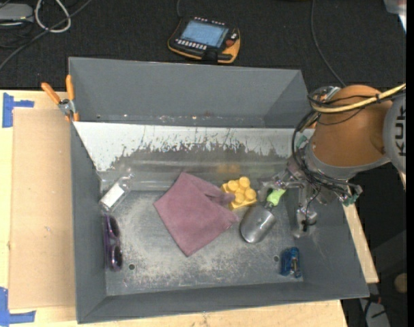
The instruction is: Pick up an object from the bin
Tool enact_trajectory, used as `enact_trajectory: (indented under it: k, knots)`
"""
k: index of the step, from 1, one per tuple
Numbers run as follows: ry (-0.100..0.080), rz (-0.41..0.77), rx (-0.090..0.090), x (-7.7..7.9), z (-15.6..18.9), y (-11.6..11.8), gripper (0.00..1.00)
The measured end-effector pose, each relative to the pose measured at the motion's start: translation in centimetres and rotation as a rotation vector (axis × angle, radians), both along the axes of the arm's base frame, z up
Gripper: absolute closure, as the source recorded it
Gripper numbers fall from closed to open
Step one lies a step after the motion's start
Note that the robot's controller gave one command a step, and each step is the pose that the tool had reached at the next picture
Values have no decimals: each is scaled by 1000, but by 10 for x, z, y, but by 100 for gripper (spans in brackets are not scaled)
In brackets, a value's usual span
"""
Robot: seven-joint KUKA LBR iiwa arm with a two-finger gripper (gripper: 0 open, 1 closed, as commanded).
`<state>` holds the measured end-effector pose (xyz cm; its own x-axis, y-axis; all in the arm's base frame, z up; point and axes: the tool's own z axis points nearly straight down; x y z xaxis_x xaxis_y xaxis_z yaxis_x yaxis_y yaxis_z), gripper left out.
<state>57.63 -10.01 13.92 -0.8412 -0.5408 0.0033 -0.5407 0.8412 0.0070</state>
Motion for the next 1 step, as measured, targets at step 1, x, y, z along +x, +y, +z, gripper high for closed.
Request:
enact_trajectory:
  k: [1]
  knots:
    - [-3,302,1,8,-73,-6,0]
